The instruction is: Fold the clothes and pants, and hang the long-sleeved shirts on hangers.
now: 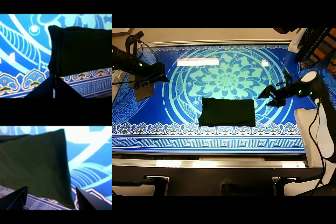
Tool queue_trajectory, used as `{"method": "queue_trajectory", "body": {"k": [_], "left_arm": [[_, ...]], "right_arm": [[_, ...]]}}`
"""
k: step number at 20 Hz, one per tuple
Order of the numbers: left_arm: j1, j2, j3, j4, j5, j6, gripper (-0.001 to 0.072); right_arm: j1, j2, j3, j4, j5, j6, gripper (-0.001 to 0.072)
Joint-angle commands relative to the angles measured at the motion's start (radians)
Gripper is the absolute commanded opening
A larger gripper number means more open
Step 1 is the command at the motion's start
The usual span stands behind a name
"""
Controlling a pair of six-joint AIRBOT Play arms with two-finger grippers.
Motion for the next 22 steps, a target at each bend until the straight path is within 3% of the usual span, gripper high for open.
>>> {"method": "queue_trajectory", "body": {"k": [1, 5, 8, 10, 11, 12, 14, 18, 22], "left_arm": [[0.0, 0.0, 0.0, 0.0, 0.0, 0.0, 0.0019], [0.0, -0.003, -0.001, 0.0, 0.001, 0.0, 0.0019], [-0.007, -0.01, -0.001, -0.001, 0.0, 0.0, 0.0019], [-0.014, -0.016, -0.002, 0.0, 0.001, 0.001, 0.0019], [-0.014, -0.018, -0.002, 0.0, 0.0, 0.001, 0.0019], [-0.015, -0.019, -0.002, 0.0, 0.0, 0.001, 0.0019], [-0.014, -0.019, -0.002, 0.0, 0.0, 0.001, 0.0019], [-0.014, -0.019, -0.002, 0.0, 0.001, 0.002, 0.002], [-0.014, -0.019, -0.002, 0.0, 0.0, 0.016, 0.0019]], "right_arm": [[-0.008, 0.001, -0.211, 0.117, -0.135, -0.111, 0.0657], [0.013, 0.0, -0.301, 0.204, -0.24, -0.168, 0.0647], [0.077, -0.011, -0.307, 0.203, -0.31, -0.166, 0.0583], [0.116, -0.015, -0.307, 0.207, -0.34, -0.16, 0.0391], [0.129, -0.014, -0.304, 0.212, -0.34, -0.161, 0.0185], [0.135, -0.01, -0.301, 0.243, -0.336, -0.167, 0.0031], [0.134, 0.019, -0.282, 0.291, -0.358, -0.171, 0.0028], [0.101, 0.03, -0.091, 0.219, -0.396, 0.006, 0.0027], [-0.02, 0.03, 0.063, 0.194, -0.453, 0.12, 0.0026]]}}
